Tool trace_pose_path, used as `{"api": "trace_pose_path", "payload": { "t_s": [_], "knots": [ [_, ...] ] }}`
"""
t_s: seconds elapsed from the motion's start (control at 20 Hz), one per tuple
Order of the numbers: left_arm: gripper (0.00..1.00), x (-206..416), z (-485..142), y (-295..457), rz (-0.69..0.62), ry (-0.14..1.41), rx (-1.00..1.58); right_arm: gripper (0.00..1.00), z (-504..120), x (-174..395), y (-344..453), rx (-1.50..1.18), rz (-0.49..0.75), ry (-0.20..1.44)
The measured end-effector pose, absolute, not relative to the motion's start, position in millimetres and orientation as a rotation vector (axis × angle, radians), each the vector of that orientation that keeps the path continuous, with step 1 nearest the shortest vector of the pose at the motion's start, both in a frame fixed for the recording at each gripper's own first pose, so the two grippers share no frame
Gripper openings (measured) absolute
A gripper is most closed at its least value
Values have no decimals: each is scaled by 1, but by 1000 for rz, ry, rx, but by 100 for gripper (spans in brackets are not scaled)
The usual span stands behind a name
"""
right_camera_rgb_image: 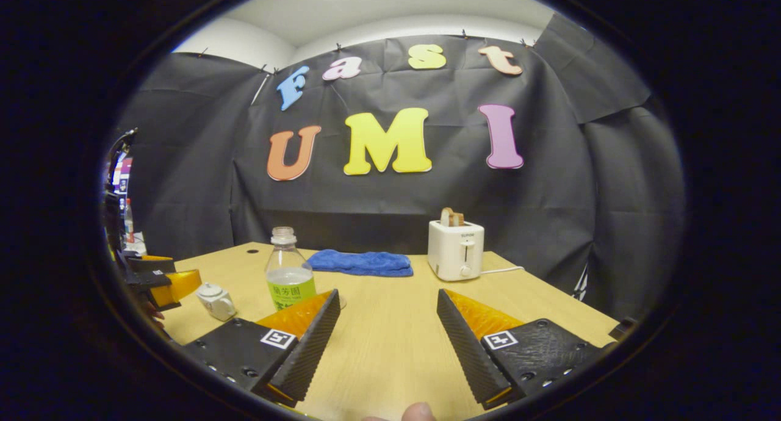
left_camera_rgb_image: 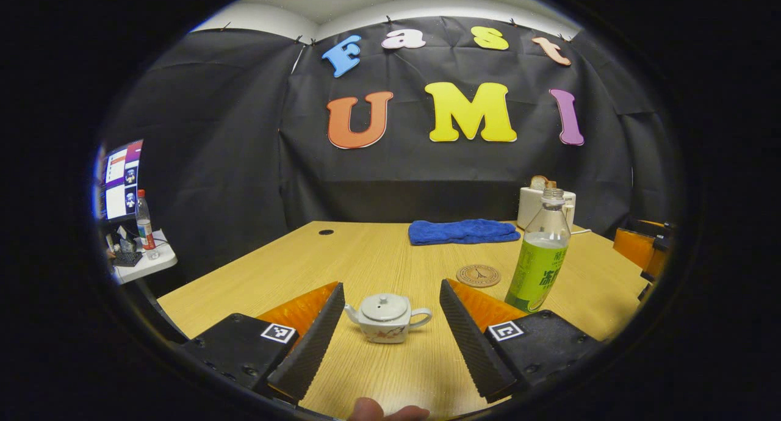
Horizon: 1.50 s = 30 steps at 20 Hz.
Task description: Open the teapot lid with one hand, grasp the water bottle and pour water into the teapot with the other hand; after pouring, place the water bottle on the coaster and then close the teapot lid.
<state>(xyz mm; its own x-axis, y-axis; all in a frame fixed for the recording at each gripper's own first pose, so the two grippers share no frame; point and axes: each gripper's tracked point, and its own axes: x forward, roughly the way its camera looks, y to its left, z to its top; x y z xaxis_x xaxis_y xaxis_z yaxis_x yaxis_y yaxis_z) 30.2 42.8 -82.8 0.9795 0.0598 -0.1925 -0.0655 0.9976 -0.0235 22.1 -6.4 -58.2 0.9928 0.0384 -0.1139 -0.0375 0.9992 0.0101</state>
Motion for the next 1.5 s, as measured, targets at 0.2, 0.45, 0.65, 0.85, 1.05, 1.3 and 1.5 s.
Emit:
{"api": "trace_pose_path", "payload": {
  "t_s": [0.2, 0.45, 0.65, 0.85, 1.05, 1.3, 1.5],
  "knots": [
    [88, 50, -100, 43, 42, 254, -27, 95, -61, 23, -21, 16, 13, 119],
    [67, 65, -114, 44, 31, 316, -44, 95, -67, 27, -29, 12, -1, 133],
    [47, 72, -122, 45, 40, 349, -44, 95, -69, 30, -30, 5, -4, 139],
    [23, 74, -124, 52, 70, 346, -28, 95, -71, 33, -25, -2, 8, 146],
    [6, 77, -122, 55, 66, 324, -47, 96, -73, 34, -4, -19, 68, 151],
    [3, 75, -110, 58, 61, 295, -40, 96, -75, 32, 21, -36, 149, 154],
    [3, 66, -90, 61, 52, 251, -67, 98, -77, 29, 49, -17, 241, 162]
  ]
}}
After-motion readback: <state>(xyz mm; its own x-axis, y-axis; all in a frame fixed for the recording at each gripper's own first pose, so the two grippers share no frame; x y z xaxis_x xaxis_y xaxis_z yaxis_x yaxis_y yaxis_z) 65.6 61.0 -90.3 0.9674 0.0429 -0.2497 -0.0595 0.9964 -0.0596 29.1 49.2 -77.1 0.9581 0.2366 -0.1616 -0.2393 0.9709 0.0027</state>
